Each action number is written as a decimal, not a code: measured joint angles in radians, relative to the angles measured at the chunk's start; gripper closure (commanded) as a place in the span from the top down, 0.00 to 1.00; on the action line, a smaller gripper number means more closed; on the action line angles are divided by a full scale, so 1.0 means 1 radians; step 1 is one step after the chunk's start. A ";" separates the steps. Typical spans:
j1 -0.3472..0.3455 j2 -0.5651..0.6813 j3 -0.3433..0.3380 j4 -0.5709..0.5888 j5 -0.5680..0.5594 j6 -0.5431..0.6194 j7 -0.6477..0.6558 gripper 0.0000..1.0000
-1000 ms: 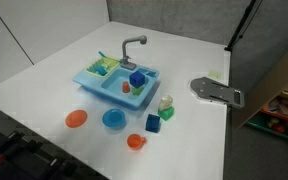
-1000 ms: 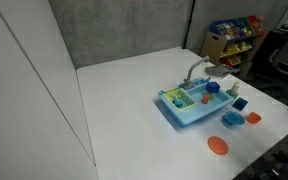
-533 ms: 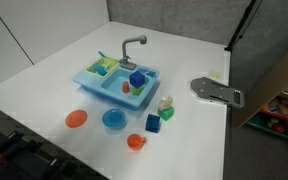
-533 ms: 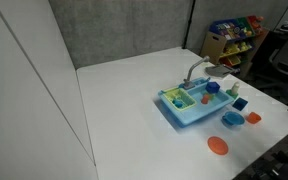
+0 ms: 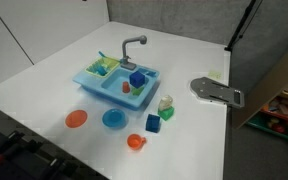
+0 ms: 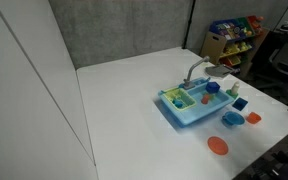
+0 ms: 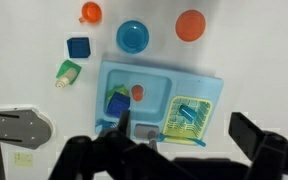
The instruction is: Move the blue cube to the counter on the toy sink
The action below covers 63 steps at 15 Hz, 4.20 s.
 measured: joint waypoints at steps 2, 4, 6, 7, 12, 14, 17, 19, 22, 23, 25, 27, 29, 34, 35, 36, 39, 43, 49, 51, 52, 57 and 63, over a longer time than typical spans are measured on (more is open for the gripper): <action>-0.001 0.043 0.009 0.011 0.000 0.000 0.023 1.00; -0.002 0.088 0.015 0.019 0.000 0.000 0.044 1.00; -0.005 0.139 0.020 0.032 0.000 0.001 0.077 1.00; -0.005 0.168 0.024 0.041 0.000 0.003 0.097 1.00; -0.006 0.336 0.050 0.119 0.000 0.027 0.223 1.00; -0.006 0.409 0.065 0.164 0.000 0.041 0.273 1.00; -0.006 0.518 0.084 0.237 0.000 0.068 0.332 1.00; -0.006 0.586 0.089 0.284 0.000 0.084 0.355 1.00; -0.009 0.675 0.089 0.346 0.000 0.112 0.377 1.00; -0.013 0.703 0.089 0.364 0.000 0.123 0.384 1.00; -0.020 0.753 0.089 0.398 0.000 0.146 0.398 1.00; -0.028 0.796 0.089 0.428 0.002 0.154 0.412 1.00; -0.033 0.821 0.089 0.448 0.004 0.154 0.416 1.00; -0.034 0.829 0.089 0.456 0.001 0.160 0.420 1.00; -0.034 0.834 0.088 0.455 -0.006 0.173 0.421 1.00; -0.033 0.842 0.087 0.455 -0.013 0.192 0.424 1.00; -0.033 0.883 0.083 0.455 -0.032 0.270 0.434 1.00; -0.033 0.944 0.082 0.459 -0.033 0.371 0.435 1.00; -0.034 1.023 0.068 0.491 -0.033 0.467 0.435 1.00; -0.036 1.045 0.058 0.505 -0.033 0.482 0.435 1.00; -0.038 1.056 0.056 0.512 -0.033 0.491 0.435 1.00; -0.061 1.113 0.063 0.544 -0.022 0.507 0.435 1.00; -0.066 1.153 0.073 0.557 -0.012 0.507 0.434 0.49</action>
